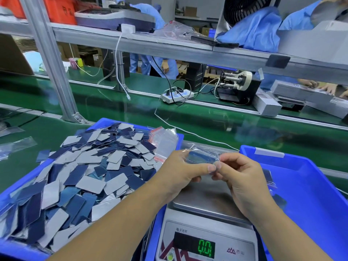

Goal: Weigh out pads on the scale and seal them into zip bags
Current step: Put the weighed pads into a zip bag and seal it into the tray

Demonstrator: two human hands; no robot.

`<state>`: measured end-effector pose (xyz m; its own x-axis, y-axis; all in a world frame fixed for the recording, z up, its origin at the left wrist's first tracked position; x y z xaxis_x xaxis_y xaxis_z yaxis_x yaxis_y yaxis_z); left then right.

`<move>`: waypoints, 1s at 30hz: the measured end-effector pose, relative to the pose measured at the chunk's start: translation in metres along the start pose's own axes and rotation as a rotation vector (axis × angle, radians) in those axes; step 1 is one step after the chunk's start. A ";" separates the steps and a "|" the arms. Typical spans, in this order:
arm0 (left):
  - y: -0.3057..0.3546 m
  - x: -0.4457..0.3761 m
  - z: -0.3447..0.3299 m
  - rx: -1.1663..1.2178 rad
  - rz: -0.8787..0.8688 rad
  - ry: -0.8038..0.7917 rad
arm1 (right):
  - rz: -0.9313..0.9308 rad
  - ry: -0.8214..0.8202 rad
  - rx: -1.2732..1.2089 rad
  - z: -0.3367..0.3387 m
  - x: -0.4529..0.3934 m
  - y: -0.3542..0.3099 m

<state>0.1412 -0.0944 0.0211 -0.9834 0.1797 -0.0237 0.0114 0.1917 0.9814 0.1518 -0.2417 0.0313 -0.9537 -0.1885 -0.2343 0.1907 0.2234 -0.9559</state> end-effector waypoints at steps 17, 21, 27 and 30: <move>0.018 0.004 0.002 -0.348 -0.366 0.009 | 0.258 -0.020 0.176 0.003 0.006 -0.019; 0.010 0.000 0.000 -0.278 -0.167 -0.135 | 0.376 -0.039 0.245 0.001 0.009 -0.027; 0.001 0.004 -0.009 0.180 0.100 -0.348 | 0.265 0.044 0.240 0.014 -0.001 -0.019; -0.003 0.003 -0.009 0.318 0.207 -0.335 | 0.193 0.025 0.265 0.015 -0.004 -0.014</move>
<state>0.1365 -0.1026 0.0197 -0.8433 0.5348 0.0538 0.3055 0.3946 0.8666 0.1560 -0.2589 0.0430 -0.8989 -0.1431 -0.4141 0.4191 -0.0047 -0.9079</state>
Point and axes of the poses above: each hand's wrist, its own x-axis away from the middle knuckle, its own z-axis out of the back of the hand, y = z × x, the point moved 7 cm from there along -x, towards the middle knuckle, and after that the axes turned 3 degrees about -y, right-handed, at the moved point
